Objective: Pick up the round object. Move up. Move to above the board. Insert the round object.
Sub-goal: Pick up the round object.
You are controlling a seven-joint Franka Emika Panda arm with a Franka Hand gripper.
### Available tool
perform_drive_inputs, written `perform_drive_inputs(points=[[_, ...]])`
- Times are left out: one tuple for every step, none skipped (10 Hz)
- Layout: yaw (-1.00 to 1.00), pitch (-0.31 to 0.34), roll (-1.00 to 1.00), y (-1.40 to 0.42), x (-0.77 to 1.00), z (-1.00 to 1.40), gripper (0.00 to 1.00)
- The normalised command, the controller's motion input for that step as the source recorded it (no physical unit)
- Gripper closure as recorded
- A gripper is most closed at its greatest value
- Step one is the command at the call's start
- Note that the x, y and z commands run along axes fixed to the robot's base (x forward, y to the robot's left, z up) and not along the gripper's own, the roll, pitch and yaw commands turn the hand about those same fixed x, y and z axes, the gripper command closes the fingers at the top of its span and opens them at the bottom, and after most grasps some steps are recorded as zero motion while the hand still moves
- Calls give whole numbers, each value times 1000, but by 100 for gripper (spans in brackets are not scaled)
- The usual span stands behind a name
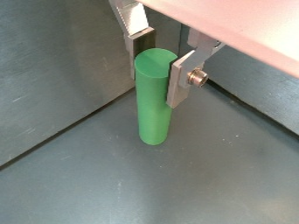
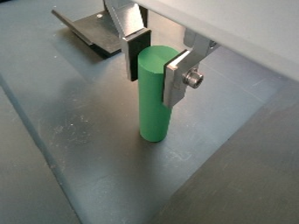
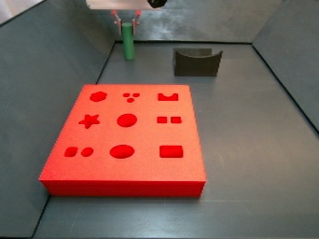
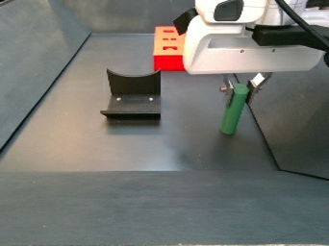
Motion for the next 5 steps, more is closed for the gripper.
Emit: perform_drive_inputs(points=[[0, 0, 0, 0, 0, 0, 100], [0, 0, 0, 0, 0, 0, 100], [0, 0, 0, 0, 0, 0, 100], [0, 0, 0, 0, 0, 0, 100], [0, 0, 0, 0, 0, 0, 100]])
